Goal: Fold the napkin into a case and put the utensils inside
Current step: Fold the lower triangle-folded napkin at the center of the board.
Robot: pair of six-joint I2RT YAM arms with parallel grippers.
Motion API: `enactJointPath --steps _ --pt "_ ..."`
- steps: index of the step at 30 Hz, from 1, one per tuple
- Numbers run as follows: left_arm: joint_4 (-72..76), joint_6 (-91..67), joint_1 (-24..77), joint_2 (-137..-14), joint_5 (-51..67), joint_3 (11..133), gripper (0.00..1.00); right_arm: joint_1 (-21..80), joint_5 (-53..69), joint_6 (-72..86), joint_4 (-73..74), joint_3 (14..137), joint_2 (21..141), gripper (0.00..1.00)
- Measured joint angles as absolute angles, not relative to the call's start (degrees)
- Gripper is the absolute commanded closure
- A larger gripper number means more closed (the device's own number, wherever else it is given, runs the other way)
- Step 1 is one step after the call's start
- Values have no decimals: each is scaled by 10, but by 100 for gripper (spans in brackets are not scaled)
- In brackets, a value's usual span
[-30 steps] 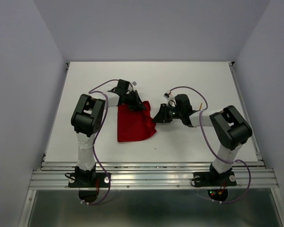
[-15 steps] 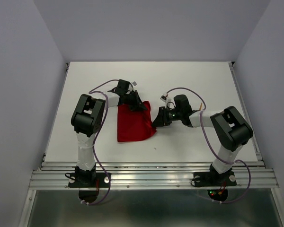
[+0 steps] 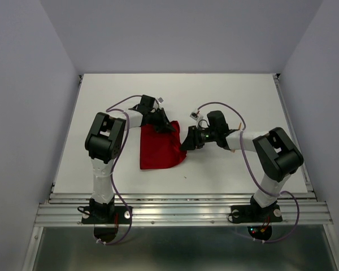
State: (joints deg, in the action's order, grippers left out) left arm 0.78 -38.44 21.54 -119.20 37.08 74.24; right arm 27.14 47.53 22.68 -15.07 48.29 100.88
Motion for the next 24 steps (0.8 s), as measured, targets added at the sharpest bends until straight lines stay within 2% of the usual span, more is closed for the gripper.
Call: enactJointPath --steps 1,4,5,8,16,24 --pt "8 -384 215 -1192 371 742 100 271 475 227 -149 483 1009 53" --pt "9 -384 214 -1192 371 742 100 271 477 223 -139 484 1010 38" --pt "9 -384 214 -1192 371 742 100 271 478 219 -135 487 1013 37" --pt "10 -385 213 -1192 371 742 100 271 478 213 -128 495 1024 29" --pt "11 -385 213 -1192 371 741 100 271 473 199 -118 506 1053 28" --pt "11 -386 213 -1197 371 739 100 271 475 172 -81 507 1051 39"
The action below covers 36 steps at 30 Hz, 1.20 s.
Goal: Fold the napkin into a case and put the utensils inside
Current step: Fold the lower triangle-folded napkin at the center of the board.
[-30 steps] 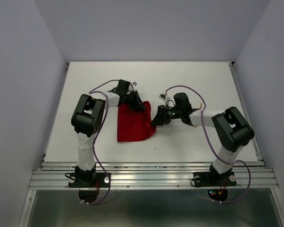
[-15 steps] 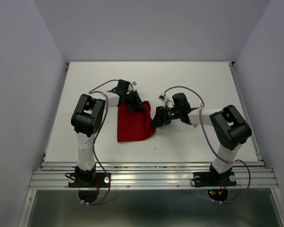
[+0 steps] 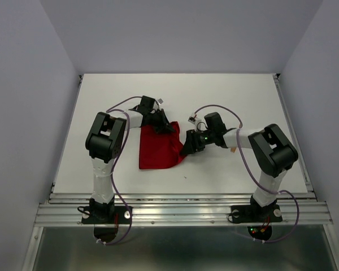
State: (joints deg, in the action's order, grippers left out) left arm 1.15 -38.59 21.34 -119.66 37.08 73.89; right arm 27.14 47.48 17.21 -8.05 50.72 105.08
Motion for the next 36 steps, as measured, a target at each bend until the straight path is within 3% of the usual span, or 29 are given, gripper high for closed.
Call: enactJointPath --steps 15,23,36 --pt "15 -389 213 -1200 371 738 100 271 522 90 61 515 980 36" --pt "19 -390 213 -1200 371 736 100 271 454 137 29 516 980 19" --pt "20 -391 213 -1200 371 736 100 305 425 203 -48 530 1025 20"
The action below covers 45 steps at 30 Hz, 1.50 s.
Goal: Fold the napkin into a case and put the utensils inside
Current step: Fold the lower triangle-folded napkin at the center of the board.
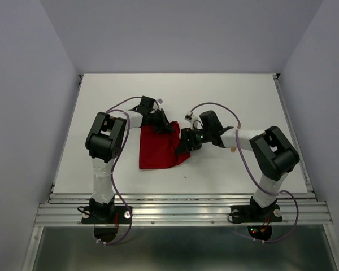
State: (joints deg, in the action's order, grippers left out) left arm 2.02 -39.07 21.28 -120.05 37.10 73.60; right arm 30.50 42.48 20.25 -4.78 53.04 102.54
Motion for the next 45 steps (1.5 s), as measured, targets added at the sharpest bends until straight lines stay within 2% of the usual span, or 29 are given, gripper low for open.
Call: enactJointPath --steps 24,45 --pt "23 -391 213 -1200 371 735 100 370 397 202 -40 591 1023 21" --pt "27 -395 213 -1199 370 731 100 432 288 164 103 690 1085 24"
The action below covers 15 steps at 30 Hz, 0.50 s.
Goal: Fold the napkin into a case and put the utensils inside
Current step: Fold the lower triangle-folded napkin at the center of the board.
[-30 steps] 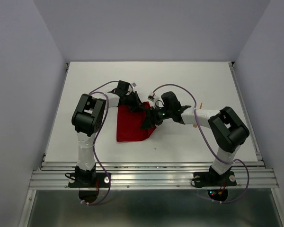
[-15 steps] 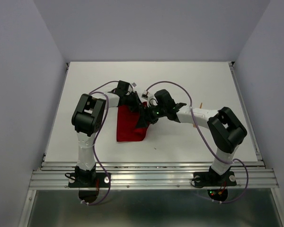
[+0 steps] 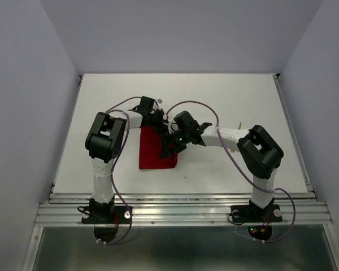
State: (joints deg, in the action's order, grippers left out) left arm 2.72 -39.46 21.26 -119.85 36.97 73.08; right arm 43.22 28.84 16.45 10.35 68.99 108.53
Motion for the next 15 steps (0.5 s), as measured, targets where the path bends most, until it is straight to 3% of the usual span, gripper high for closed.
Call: enactJointPath --steps 2,7,15 --pt "23 -394 213 -1197 365 731 96 434 285 163 106 690 1093 24" --pt "4 -389 212 -1186 347 731 65 436 281 163 106 690 1102 25" --pt "-31 -377 205 -1149 322 731 55 436 281 162 87 675 1097 25"
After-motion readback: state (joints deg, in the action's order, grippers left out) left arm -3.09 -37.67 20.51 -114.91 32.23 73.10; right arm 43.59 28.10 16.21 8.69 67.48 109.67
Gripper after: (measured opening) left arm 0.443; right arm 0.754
